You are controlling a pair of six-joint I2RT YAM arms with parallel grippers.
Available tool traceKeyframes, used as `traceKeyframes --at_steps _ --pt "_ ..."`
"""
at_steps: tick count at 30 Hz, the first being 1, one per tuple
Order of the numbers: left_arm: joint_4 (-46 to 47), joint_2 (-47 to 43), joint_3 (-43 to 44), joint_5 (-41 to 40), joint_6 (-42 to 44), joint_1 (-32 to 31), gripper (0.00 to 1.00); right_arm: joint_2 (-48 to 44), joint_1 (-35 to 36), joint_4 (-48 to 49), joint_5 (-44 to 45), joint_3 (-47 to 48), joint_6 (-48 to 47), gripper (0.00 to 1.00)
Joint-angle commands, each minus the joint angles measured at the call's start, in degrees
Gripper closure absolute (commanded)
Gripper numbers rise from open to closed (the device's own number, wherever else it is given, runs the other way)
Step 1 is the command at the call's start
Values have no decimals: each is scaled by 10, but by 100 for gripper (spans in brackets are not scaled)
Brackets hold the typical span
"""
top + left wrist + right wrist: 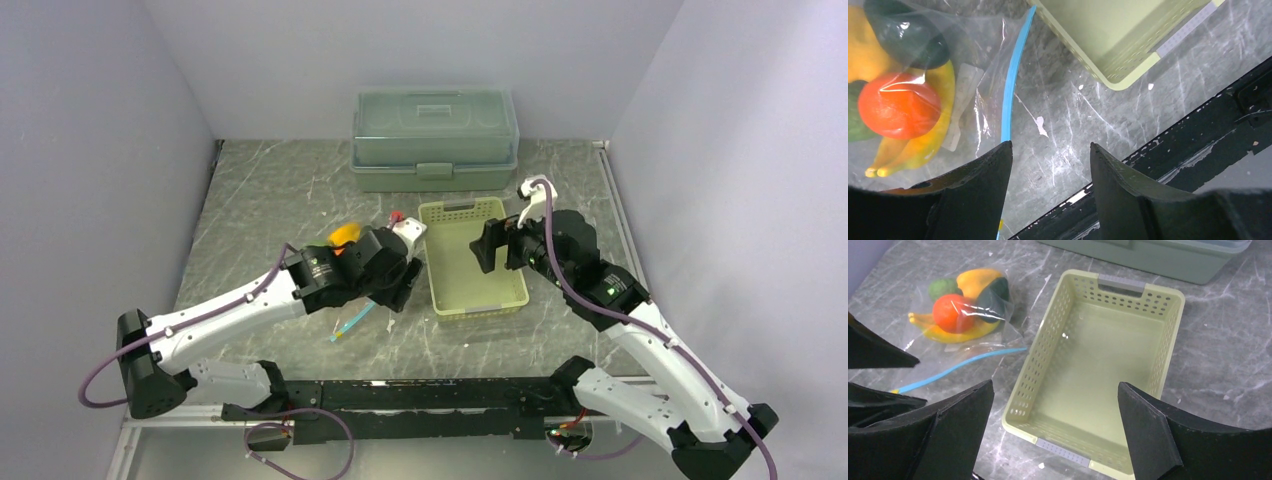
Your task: Place the food in the zip-top bag and seal the zipper
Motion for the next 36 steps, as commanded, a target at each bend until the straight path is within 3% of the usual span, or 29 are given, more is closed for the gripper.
traceKeyframes --at_steps 1,8,9,10,17,25,36 --pt "-38 -14 46 -21 7 -2 35 -24 -2 22 6 -18 11 0" --pt "-67 -36 72 -70 29 -1 21 -45 -2 14 20 -29 35 0" --pt "-69 -39 74 -75 32 -1 8 -46 -2 11 26 -31 45 0" --pt "-71 -43 76 -79 35 -1 1 -47 -2 8 33 -32 57 0" --pt "-80 -73 79 -86 46 22 0 -59 -2 -23 117 -36 120 0" --pt "-69 -114 62 -31 68 129 0 -53 -2 -65 242 -17 206 0" --pt "-25 -172 -5 -9 58 170 0 -72 -2 -55 223 -24 140 0"
